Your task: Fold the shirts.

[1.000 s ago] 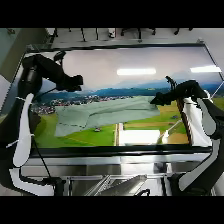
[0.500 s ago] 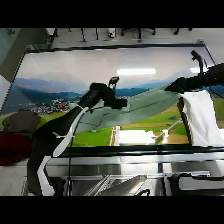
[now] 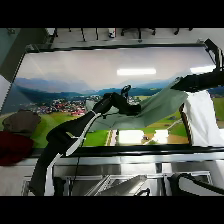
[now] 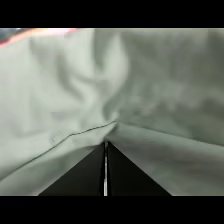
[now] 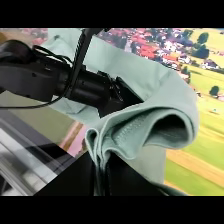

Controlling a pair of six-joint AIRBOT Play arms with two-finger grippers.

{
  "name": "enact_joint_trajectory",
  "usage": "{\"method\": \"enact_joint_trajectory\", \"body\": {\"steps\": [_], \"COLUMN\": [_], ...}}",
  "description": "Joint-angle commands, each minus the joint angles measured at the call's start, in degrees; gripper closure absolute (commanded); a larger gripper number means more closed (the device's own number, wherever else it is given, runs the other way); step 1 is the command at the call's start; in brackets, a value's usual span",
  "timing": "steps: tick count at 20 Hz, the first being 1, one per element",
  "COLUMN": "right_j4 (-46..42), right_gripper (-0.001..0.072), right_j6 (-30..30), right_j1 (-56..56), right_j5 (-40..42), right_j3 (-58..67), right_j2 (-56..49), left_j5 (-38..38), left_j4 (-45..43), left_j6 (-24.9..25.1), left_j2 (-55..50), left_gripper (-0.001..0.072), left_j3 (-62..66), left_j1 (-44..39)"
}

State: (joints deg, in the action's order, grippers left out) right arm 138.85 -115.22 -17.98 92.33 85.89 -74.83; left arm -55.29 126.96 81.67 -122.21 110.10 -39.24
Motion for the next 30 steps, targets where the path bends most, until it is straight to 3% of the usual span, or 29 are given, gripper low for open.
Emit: {"method": "enact_joint_trajectory", "body": {"steps": [1,4,7,10,14,15,16,17,21,27,30], "right_j4": [-0.2,0.0,4.1,3.9,3.9,3.9,3.5,3.2,1.7,0.2,-6.0], "right_gripper": [0.0684,0.0683,0.0683,0.0683,0.0677,0.0531,0.0162,0.0007,0.0012,0.0011,0.0011], "right_j6": [2.2,4.7,7.9,12.4,15.4,15.4,14.4,14.6,14.8,15.0,15.8], "right_j1": [0.0,0.5,6.9,23.9,53.0,60.0,65.0,68.0,60.1,29.3,17.4], "right_j5": [0.9,0.9,-2.7,-18.0,-49.5,-59.8,-68.8,-73.4,-56.7,-29.9,-19.2], "right_j3": [0.0,0.0,0.0,0.0,0.0,0.0,0.3,0.8,1.3,1.2,-0.3], "right_j2": [0.5,0.5,0.5,-1.7,-15.6,-20.7,-25.3,-29.3,-28.4,-16.4,-16.3], "left_j5": [-10.3,-18.4,-19.7,-19.9,-18.9,-18.2,-17.2,-16.2,-14.7,-11.9,-13.1], "left_j4": [2.1,2.0,1.6,1.5,1.6,1.6,1.6,1.6,1.8,2.1,2.1], "left_j6": [0.1,2.1,4.5,5.4,9.1,9.7,10.1,10.1,11.6,11.8,11.8], "left_j2": [1.9,13.4,32.5,51.7,72.2,76.2,80.2,83.4,91.9,94.6,93.1], "left_gripper": [0.0694,0.0694,0.0693,0.0694,0.0693,0.0693,0.0693,0.0693,0.0694,0.0693,0.0693], "left_j3": [8.1,7.9,0.6,-6.7,-19.3,-22.8,-26.7,-30.1,-40.4,-43.6,-43.5], "left_j1": [3.0,10.6,21.9,35.1,49.6,52.6,55.7,58.3,65.9,67.4,67.4]}}
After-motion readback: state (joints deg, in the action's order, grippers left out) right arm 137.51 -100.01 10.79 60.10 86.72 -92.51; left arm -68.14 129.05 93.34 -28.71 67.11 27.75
